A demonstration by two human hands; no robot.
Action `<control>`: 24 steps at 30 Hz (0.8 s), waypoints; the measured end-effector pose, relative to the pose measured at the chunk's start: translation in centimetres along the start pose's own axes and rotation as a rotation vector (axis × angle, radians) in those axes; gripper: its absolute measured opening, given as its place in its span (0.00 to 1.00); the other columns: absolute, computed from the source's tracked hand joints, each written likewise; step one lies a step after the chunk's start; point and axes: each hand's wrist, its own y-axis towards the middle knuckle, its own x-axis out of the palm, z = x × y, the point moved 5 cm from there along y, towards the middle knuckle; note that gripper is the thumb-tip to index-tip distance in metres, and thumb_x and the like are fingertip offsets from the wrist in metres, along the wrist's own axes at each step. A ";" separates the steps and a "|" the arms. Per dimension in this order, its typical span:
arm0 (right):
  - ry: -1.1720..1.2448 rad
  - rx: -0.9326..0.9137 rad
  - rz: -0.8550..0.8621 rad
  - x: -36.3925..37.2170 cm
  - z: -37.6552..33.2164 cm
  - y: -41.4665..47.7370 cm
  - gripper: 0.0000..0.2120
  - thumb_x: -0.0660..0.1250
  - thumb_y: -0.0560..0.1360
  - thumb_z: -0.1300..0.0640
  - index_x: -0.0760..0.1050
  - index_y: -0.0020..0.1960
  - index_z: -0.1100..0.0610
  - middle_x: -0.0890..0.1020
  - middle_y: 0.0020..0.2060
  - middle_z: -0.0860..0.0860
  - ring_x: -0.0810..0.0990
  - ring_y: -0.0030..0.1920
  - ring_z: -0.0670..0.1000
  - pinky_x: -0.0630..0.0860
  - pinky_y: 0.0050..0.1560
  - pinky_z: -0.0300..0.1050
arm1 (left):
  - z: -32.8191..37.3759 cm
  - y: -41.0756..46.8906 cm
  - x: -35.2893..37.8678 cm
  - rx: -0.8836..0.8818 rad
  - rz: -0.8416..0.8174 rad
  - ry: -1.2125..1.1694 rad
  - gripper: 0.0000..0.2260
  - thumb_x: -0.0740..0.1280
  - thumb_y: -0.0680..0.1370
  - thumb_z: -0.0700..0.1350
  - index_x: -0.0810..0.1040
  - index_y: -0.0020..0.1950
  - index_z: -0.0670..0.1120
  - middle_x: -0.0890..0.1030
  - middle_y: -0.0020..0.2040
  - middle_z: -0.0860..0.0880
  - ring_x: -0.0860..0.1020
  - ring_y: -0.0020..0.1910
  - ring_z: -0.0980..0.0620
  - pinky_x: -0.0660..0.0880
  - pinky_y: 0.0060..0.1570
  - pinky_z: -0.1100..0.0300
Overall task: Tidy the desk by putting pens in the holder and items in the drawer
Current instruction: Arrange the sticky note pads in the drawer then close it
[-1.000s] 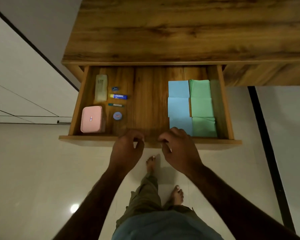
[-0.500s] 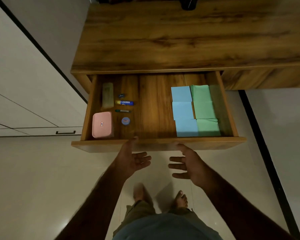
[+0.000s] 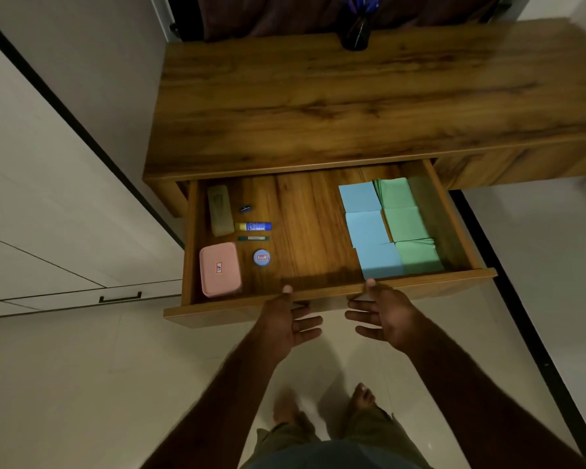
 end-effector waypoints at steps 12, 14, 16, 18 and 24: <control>-0.024 -0.018 0.023 1.8 -4.0 2.8 0.18 0.56 0.85 0.44 0.76 0.56 0.57 0.86 0.51 0.56 0.85 0.52 0.58 0.81 0.51 0.56 | 4.0 3.0 0.8 0.026 -0.031 0.025 0.28 0.58 0.82 0.60 0.67 0.71 0.40 0.76 0.66 0.37 0.80 0.58 0.34 0.81 0.42 0.45; -0.025 -0.020 0.012 2.1 -4.8 3.6 0.19 0.56 0.84 0.43 0.76 0.59 0.57 0.86 0.51 0.56 0.86 0.51 0.58 0.81 0.48 0.55 | 4.9 3.7 1.0 0.031 -0.036 0.028 0.27 0.59 0.81 0.60 0.67 0.70 0.40 0.76 0.67 0.36 0.80 0.58 0.34 0.81 0.43 0.45; -0.031 -0.025 0.002 2.3 -5.8 4.6 0.19 0.57 0.84 0.43 0.75 0.61 0.57 0.86 0.51 0.56 0.86 0.50 0.58 0.81 0.47 0.54 | 5.9 4.5 1.4 0.032 -0.029 0.030 0.27 0.58 0.82 0.60 0.67 0.70 0.39 0.76 0.66 0.36 0.80 0.57 0.34 0.81 0.43 0.44; -0.028 -0.028 -0.015 2.5 -6.8 5.5 0.20 0.57 0.84 0.42 0.75 0.62 0.56 0.86 0.52 0.55 0.86 0.50 0.57 0.81 0.46 0.53 | 7.0 5.2 1.7 0.028 -0.019 0.028 0.27 0.58 0.82 0.59 0.68 0.70 0.39 0.76 0.66 0.35 0.79 0.57 0.33 0.80 0.44 0.44; -0.055 -0.040 -0.086 3.6 -10.5 8.0 0.22 0.58 0.83 0.40 0.74 0.65 0.56 0.86 0.54 0.54 0.86 0.50 0.55 0.80 0.45 0.51 | 10.7 8.0 2.5 0.048 0.004 0.016 0.28 0.58 0.81 0.60 0.69 0.70 0.38 0.78 0.63 0.36 0.82 0.52 0.36 0.82 0.39 0.46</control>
